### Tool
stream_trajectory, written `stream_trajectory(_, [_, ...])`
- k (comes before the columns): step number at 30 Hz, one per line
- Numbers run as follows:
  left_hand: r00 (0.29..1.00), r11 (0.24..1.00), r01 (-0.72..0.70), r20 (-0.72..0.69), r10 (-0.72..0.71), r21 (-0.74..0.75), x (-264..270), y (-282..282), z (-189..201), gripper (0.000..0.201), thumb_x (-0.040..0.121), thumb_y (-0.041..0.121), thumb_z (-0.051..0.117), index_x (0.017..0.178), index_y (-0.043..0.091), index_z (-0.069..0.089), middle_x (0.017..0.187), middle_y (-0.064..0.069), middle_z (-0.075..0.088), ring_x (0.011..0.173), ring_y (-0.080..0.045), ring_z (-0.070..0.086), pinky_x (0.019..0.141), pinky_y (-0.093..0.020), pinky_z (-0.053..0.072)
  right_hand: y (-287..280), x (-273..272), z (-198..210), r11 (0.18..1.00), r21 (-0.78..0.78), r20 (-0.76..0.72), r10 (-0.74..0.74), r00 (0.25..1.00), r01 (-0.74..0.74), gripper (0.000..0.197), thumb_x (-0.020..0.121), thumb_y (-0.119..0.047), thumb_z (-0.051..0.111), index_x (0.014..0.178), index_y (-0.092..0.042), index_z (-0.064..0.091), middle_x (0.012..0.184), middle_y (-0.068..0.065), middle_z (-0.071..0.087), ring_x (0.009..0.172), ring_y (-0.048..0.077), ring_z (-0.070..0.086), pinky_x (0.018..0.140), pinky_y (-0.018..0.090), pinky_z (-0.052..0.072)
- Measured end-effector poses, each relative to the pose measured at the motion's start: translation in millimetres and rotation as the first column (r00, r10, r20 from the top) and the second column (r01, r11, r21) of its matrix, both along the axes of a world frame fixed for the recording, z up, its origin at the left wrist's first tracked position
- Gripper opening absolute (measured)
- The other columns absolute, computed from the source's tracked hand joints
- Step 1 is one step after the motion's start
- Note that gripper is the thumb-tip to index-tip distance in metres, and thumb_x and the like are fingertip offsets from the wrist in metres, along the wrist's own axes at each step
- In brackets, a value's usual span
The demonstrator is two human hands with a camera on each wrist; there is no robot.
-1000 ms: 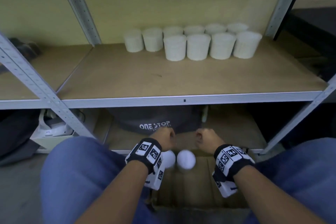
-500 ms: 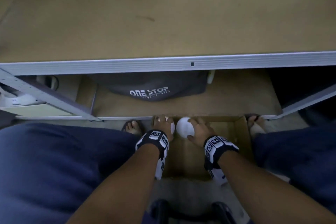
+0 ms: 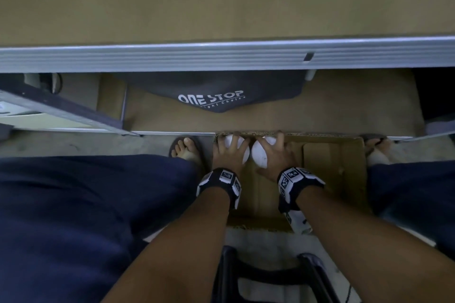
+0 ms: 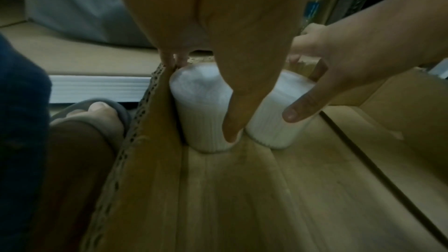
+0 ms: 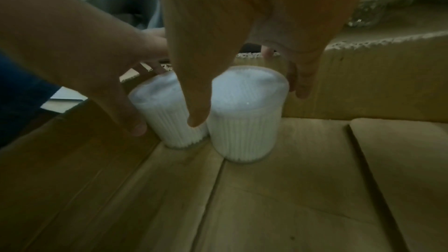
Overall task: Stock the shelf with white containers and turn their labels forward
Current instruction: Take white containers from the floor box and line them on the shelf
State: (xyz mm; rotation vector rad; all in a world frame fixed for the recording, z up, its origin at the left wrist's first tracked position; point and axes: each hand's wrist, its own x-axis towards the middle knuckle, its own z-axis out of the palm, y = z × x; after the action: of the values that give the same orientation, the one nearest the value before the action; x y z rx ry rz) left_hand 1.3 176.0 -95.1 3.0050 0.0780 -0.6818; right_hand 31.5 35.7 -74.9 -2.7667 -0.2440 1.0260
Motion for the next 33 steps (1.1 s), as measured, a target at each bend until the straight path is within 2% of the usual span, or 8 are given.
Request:
stream_trajectory(2, [1.000,1.000,0.004,-0.029,-0.004,0.014,2.2,-0.6,7.3,0.076,0.049,0.059,0.079,0.117,0.033,0.056,0.116,-0.005,0.062,0.089,-0.038,0.063,0.078,-0.047,0.052,2.1,-0.5,-1.6,1.000,0.016,-0.010,-0.018,1.000,0.019,0.091,0.066,-0.036,0.079,0.142,-0.036,0.029,0.144,0.010,0.015,0.115,0.036,0.047,0.092,0.039,0.051])
stream_trajectory(5, [0.997,0.999,0.035,-0.067,-0.034,0.014,5.4,-1.2,14.9,0.069,0.075,0.046,0.067,0.136,0.031,0.040,0.146,-0.008,0.035,0.118,-0.040,0.046,0.097,-0.049,0.039,3.2,-0.2,-0.1,0.998,0.039,0.004,-0.048,0.999,0.048,0.085,0.065,-0.026,0.079,0.137,-0.035,0.036,0.141,0.010,0.017,0.114,0.039,0.047,0.090,0.042,0.052])
stream_trajectory(7, [0.996,1.000,0.006,-0.089,-0.007,-0.012,3.7,0.8,17.3,0.069,0.078,0.037,0.065,0.139,0.031,0.034,0.150,-0.009,0.024,0.126,-0.038,0.036,0.102,-0.048,0.033,1.4,-1.3,2.0,0.999,0.025,0.012,-0.038,0.999,0.037,0.083,0.065,-0.023,0.078,0.136,-0.033,0.038,0.142,0.011,0.018,0.115,0.039,0.047,0.090,0.042,0.052])
stream_trajectory(14, [0.981,0.994,-0.096,-0.174,0.086,-0.053,-2.2,-0.3,41.8,0.078,0.072,0.030,0.071,0.138,0.032,0.030,0.143,-0.014,0.029,0.129,-0.037,0.034,0.103,-0.048,0.034,-8.1,-1.0,31.8,0.999,0.005,-0.047,-0.041,0.998,0.042,0.076,0.067,-0.025,0.077,0.132,-0.034,0.038,0.138,0.008,0.023,0.122,0.037,0.041,0.095,0.042,0.049])
stream_trajectory(20, [0.957,0.973,-0.172,-0.260,0.129,-0.150,3.0,-1.8,96.7,0.086,0.066,0.030,0.076,0.137,0.032,0.026,0.141,-0.012,0.023,0.131,-0.041,0.028,0.102,-0.052,0.038,-14.7,1.6,81.7,0.999,0.024,-0.015,-0.031,0.999,0.031,0.089,0.065,-0.031,0.077,0.139,-0.040,0.027,0.142,0.004,0.027,0.127,0.038,0.031,0.097,0.045,0.046])
stream_trajectory(23, [0.966,0.969,-0.169,-0.225,0.127,-0.178,4.6,-0.6,131.9,0.087,0.061,0.029,0.077,0.132,0.032,0.028,0.136,-0.010,0.027,0.125,-0.041,0.035,0.095,-0.050,0.045,-18.3,0.0,113.9,0.997,0.059,0.008,-0.046,0.999,0.045,0.087,0.064,-0.031,0.077,0.135,-0.041,0.029,0.139,0.001,0.027,0.126,0.036,0.032,0.098,0.045,0.044])
stream_trajectory(26, [0.975,0.964,-0.138,-0.200,0.092,-0.226,4.8,1.3,166.9,0.099,0.060,0.026,0.080,0.140,0.031,0.023,0.139,-0.009,0.023,0.128,-0.039,0.034,0.098,-0.049,0.046,-25.9,-2.6,146.4,0.996,0.080,0.054,-0.049,0.997,0.044,0.084,0.063,-0.029,0.078,0.133,-0.040,0.032,0.136,0.001,0.025,0.123,0.035,0.033,0.098,0.044,0.045])
stream_trajectory(33, [0.996,0.967,-0.028,-0.090,0.005,-0.252,0.9,-8.3,248.9,0.092,0.058,0.029,0.082,0.135,0.032,0.030,0.137,-0.005,0.032,0.129,-0.036,0.035,0.098,-0.053,0.046,-44.2,-9.9,234.0,0.995,0.098,0.140,0.014,0.990,-0.028,0.087,0.065,-0.031,0.078,0.137,-0.040,0.030,0.136,0.003,0.025,0.124,0.039,0.032,0.096,0.046,0.045])
